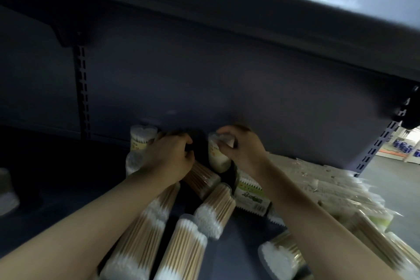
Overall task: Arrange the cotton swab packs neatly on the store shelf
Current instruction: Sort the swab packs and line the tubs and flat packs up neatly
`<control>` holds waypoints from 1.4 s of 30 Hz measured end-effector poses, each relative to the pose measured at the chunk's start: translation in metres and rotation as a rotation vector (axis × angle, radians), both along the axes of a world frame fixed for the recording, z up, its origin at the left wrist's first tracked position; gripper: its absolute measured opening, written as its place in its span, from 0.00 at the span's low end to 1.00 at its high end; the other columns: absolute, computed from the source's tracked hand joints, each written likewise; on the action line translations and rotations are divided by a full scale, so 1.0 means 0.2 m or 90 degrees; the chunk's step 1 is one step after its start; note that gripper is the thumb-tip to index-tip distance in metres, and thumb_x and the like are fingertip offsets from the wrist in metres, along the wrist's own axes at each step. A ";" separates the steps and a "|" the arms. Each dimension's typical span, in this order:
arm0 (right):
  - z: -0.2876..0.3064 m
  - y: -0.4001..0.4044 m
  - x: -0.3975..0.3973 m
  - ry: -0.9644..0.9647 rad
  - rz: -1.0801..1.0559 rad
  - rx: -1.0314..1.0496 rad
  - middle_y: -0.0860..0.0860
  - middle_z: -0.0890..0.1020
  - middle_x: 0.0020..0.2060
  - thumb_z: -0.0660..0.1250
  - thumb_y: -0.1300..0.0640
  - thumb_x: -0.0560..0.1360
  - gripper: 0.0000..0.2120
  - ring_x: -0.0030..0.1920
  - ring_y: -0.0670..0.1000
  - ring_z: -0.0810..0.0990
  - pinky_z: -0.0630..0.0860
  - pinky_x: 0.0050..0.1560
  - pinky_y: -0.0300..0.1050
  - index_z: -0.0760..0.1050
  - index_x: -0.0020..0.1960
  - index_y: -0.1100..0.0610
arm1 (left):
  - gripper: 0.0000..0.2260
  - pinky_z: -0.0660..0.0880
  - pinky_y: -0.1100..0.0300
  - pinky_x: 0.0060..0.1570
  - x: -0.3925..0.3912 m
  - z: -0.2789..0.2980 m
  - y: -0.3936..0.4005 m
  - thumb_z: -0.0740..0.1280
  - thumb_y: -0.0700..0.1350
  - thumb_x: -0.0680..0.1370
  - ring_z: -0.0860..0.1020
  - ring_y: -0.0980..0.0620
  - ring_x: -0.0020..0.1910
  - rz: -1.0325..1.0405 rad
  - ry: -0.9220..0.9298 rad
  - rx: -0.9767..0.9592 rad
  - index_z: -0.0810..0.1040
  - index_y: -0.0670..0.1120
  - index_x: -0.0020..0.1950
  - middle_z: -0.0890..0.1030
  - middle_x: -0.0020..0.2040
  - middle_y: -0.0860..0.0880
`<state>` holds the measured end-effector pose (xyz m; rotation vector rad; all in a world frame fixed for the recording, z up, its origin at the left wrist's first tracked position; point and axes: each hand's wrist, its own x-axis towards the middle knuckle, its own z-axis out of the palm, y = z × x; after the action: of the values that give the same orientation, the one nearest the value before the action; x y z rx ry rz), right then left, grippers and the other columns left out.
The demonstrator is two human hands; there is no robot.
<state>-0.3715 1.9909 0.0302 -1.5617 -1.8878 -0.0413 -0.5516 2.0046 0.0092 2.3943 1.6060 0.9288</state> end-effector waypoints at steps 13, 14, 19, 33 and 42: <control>0.02 -0.03 0.07 -0.018 -0.054 -0.004 0.55 0.76 0.57 0.64 0.62 0.74 0.10 0.56 0.53 0.76 0.66 0.46 0.36 0.78 0.55 0.58 | 0.15 0.71 0.55 0.57 0.06 0.01 0.03 0.63 0.48 0.77 0.73 0.49 0.61 -0.018 0.035 -0.021 0.74 0.53 0.64 0.77 0.62 0.51; 0.03 -0.03 0.09 -0.024 -0.070 -0.005 0.55 0.76 0.58 0.62 0.63 0.75 0.11 0.56 0.54 0.75 0.67 0.47 0.38 0.78 0.56 0.57 | 0.16 0.71 0.55 0.58 0.07 0.01 0.02 0.63 0.49 0.77 0.73 0.49 0.61 -0.036 0.042 -0.017 0.74 0.53 0.65 0.77 0.62 0.51; 0.02 -0.04 0.18 -0.074 -0.172 -0.075 0.56 0.72 0.64 0.57 0.63 0.78 0.15 0.59 0.57 0.73 0.70 0.52 0.43 0.75 0.61 0.57 | 0.18 0.68 0.54 0.62 0.17 0.00 0.03 0.62 0.49 0.78 0.69 0.49 0.65 -0.141 0.093 0.012 0.71 0.55 0.68 0.73 0.67 0.52; -0.12 -0.03 0.22 -0.128 -0.202 -0.180 0.56 0.74 0.64 0.55 0.63 0.77 0.18 0.60 0.59 0.73 0.72 0.55 0.45 0.74 0.63 0.56 | 0.13 0.71 0.58 0.45 0.32 0.00 0.08 0.61 0.49 0.79 0.77 0.44 0.53 -0.150 0.096 -0.011 0.80 0.43 0.52 0.80 0.53 0.44; -0.11 -0.05 0.21 -0.148 -0.200 -0.187 0.57 0.73 0.65 0.54 0.63 0.77 0.18 0.61 0.59 0.72 0.71 0.56 0.46 0.73 0.64 0.56 | 0.15 0.71 0.56 0.53 0.32 0.00 0.08 0.59 0.52 0.79 0.73 0.45 0.60 -0.131 0.116 0.024 0.77 0.47 0.61 0.77 0.59 0.45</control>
<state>-0.3287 1.9817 0.0088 -2.1253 -1.8662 -0.0908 -0.4874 2.0209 0.0088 2.6759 1.3694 0.7286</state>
